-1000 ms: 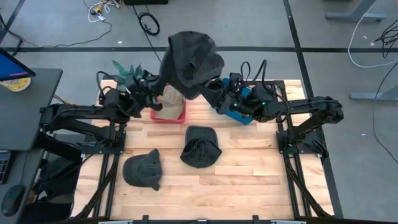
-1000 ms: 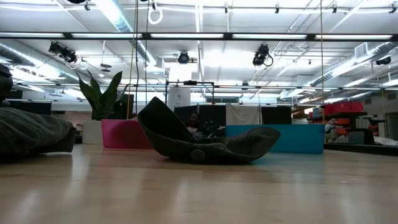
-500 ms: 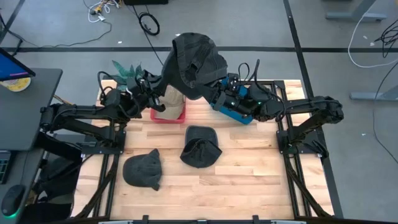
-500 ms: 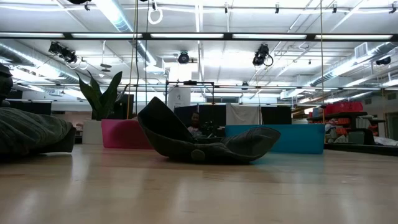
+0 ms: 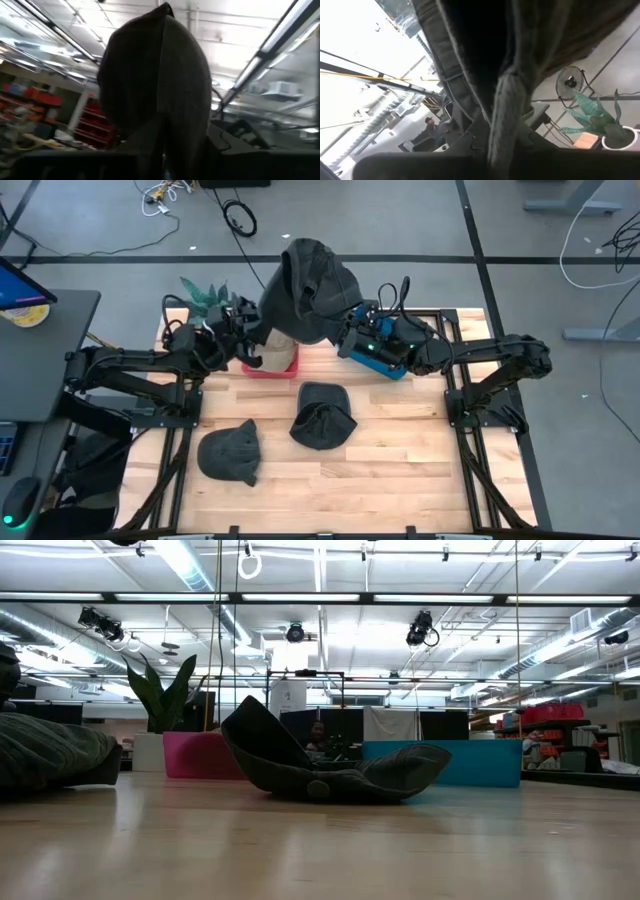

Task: Pick & Place hat
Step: Put the right black cap into the blue bin

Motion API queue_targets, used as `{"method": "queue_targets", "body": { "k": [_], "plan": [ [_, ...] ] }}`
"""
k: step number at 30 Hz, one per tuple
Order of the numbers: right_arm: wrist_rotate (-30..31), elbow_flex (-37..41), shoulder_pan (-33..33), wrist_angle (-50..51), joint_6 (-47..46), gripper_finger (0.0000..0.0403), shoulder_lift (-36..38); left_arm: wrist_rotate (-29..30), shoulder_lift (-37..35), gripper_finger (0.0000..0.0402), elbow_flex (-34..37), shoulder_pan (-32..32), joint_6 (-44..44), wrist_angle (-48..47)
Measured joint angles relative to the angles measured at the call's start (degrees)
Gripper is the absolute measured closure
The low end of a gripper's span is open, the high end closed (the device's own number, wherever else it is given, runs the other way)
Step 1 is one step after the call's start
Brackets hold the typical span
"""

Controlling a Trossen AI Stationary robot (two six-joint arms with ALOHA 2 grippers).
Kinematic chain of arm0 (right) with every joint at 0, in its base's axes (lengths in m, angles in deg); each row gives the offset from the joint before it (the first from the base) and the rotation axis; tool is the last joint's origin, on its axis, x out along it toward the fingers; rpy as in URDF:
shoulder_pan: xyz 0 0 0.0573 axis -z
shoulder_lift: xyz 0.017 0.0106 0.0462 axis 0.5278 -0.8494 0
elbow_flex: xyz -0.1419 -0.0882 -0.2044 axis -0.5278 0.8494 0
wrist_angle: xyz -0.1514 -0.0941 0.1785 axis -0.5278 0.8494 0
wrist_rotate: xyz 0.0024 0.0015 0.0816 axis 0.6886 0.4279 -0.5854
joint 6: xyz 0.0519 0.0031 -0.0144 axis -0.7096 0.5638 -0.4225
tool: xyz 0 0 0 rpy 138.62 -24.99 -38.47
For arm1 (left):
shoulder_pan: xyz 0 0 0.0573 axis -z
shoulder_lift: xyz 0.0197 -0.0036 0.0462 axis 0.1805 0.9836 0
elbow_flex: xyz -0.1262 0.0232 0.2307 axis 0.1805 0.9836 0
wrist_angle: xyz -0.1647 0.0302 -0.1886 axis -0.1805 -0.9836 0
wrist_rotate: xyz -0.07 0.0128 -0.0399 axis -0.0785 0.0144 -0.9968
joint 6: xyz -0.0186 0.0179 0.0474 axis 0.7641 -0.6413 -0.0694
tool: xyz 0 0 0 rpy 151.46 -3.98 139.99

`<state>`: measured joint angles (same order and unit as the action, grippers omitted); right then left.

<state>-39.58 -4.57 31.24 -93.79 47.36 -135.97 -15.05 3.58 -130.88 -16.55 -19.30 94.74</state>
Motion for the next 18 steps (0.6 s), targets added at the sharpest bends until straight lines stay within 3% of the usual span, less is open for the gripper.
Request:
{"method": "queue_targets", "body": {
  "k": [5,10,18],
  "plan": [
    [-0.3,0.0,1.1,-1.7,0.3,0.0386,0.0,-3.9,0.0,0.0283,0.0,0.6,5.2,0.3],
    [-1.4,-0.1,2.2,-6.4,-0.1,0.0386,0.2,-4.0,0.0,0.0259,0.0,1.3,5.9,0.4],
    [-2.2,-0.1,2.7,-5.0,-0.4,0.0386,0.2,-2.7,0.4,0.0248,-0.4,1.1,5.9,1.1]
  ]
}}
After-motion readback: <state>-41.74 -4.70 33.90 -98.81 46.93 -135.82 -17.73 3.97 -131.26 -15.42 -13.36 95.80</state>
